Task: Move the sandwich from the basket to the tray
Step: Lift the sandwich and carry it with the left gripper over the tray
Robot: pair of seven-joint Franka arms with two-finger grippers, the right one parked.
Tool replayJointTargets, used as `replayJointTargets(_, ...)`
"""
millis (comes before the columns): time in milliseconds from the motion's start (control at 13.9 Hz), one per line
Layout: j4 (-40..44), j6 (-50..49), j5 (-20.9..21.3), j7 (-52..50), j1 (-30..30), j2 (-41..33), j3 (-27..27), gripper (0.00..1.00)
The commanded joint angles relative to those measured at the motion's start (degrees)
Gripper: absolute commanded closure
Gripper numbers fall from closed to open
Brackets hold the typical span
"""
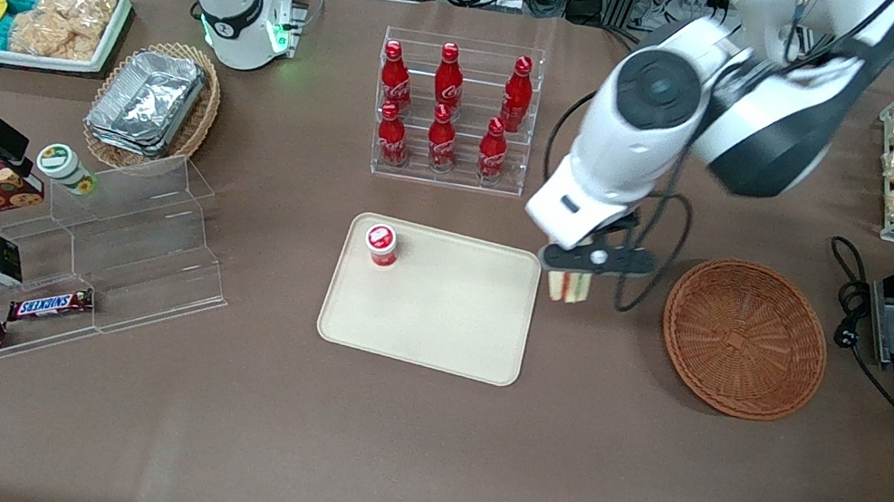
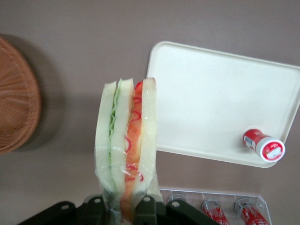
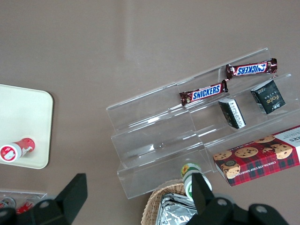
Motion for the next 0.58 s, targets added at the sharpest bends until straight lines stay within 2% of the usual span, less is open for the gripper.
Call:
replayJointTargets(0, 2.2, 4.0, 4.6, -3.3, -2.2, 8.1, -0.2, 0.78)
replayJointTargets(144, 2.0, 8.5, 6.1, -3.3, -2.8, 12.3, -0.2, 0.78)
replayJointTargets(505, 1.7, 12.5, 13.7, -4.8, -5.6, 20.0, 0.0, 0.77)
